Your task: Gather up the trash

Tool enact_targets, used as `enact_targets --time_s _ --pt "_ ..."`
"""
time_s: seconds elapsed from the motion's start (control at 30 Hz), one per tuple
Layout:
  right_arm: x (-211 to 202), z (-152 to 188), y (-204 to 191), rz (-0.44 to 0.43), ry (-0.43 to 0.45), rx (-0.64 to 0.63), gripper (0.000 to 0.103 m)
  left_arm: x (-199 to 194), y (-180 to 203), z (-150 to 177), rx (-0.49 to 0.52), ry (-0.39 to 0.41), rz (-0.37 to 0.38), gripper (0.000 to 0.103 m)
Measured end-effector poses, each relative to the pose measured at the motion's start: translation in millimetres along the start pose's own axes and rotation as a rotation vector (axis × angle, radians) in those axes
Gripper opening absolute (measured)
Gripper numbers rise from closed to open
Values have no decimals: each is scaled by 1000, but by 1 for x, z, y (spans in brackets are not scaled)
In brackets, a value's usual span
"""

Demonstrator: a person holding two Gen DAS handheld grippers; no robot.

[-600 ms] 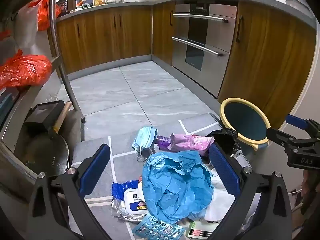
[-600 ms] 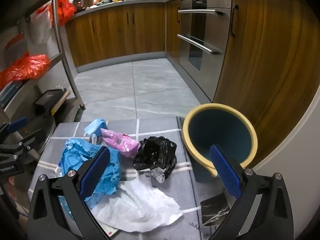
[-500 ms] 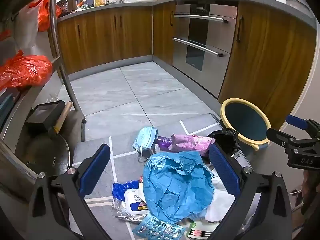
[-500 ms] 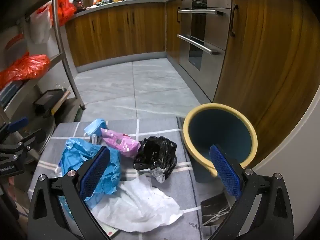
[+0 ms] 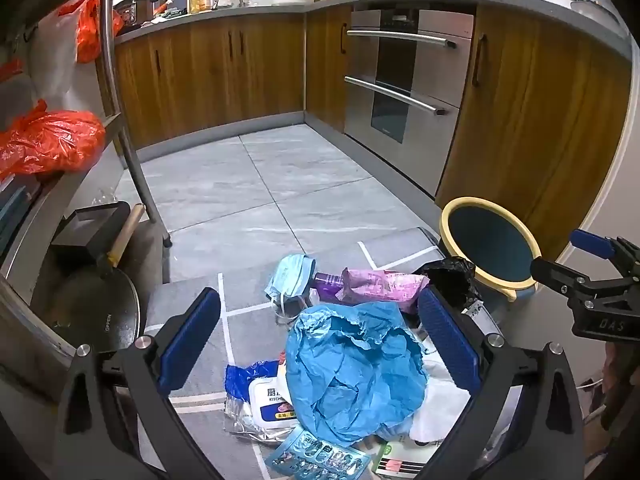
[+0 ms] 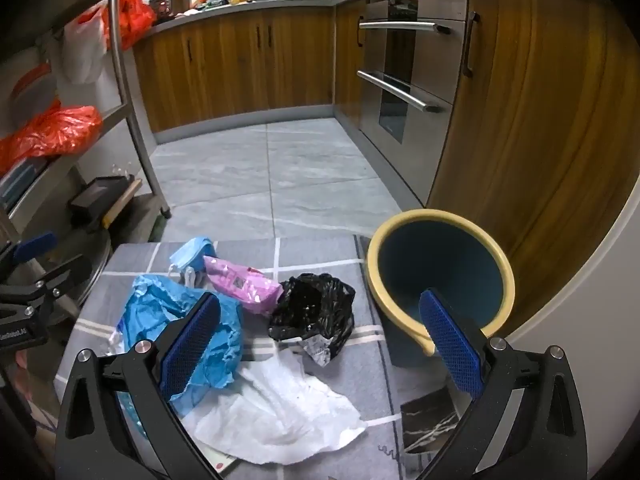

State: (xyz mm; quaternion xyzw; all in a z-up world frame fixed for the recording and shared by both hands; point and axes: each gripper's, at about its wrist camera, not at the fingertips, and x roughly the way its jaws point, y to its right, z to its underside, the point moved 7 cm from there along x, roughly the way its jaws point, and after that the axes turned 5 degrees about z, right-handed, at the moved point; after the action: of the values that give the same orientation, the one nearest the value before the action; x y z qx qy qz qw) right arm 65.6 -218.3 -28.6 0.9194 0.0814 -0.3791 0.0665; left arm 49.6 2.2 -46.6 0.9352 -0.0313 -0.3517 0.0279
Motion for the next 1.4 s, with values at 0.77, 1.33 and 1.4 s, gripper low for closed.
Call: enact_targets --time_s 0.77,1.33,1.4 --pt "-31 -22 19 44 161 33 99 -15 9 -11 23 72 23 97" --pt "-33 -20 16 53 160 33 99 -16 7 -11 20 70 20 97" --pt "-32 -20 17 53 159 32 99 -15 6 -11 19 69 20 97"
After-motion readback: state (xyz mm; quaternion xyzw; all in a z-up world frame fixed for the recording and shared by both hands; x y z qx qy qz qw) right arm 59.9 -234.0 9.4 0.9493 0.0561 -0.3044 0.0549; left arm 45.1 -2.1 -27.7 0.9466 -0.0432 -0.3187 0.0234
